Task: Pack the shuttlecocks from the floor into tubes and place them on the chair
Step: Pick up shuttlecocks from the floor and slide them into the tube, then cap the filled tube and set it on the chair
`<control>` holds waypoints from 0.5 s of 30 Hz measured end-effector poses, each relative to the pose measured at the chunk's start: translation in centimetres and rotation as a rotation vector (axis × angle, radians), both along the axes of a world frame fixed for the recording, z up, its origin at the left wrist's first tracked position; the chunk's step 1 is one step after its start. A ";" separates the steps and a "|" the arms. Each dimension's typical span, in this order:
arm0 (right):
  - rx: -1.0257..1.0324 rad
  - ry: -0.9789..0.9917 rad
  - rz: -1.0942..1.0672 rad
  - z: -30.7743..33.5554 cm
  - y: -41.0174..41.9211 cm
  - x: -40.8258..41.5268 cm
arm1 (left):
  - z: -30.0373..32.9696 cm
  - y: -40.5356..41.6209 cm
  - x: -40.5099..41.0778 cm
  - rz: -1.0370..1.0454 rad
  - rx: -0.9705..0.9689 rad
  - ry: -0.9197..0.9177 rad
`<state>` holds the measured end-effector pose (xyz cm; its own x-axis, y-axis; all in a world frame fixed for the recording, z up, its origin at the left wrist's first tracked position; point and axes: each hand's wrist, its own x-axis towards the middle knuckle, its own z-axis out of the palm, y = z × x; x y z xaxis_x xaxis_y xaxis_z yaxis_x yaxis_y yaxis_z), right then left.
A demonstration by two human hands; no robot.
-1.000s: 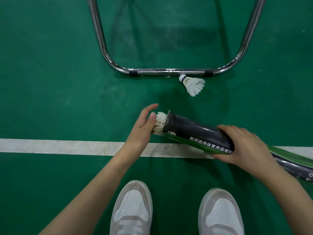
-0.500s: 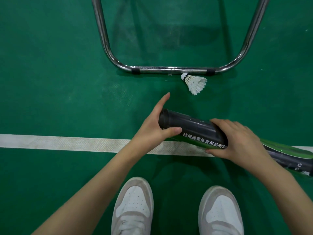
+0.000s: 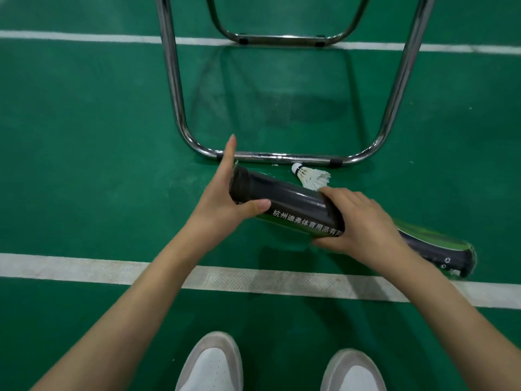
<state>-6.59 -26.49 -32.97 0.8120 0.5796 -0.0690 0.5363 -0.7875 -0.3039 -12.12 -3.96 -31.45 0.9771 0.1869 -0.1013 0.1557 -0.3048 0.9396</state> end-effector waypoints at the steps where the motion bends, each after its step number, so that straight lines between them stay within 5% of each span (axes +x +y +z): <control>1: 0.021 -0.005 -0.002 0.1 0.3 0.2 | 0.5 0.1 0.1 0.021 0.004 -0.026; 8: 0.186 0.041 -0.060 1.6 1.8 0.8 | 2.8 -0.8 0.3 0.299 0.075 -0.192; 12: 0.192 0.010 -0.063 2.8 1.7 1.1 | 3.4 -1.2 0.3 0.380 -0.145 -0.124; 15: 0.239 -0.013 -0.062 3.9 1.9 1.0 | 3.9 -1.9 0.4 0.441 -0.481 -0.156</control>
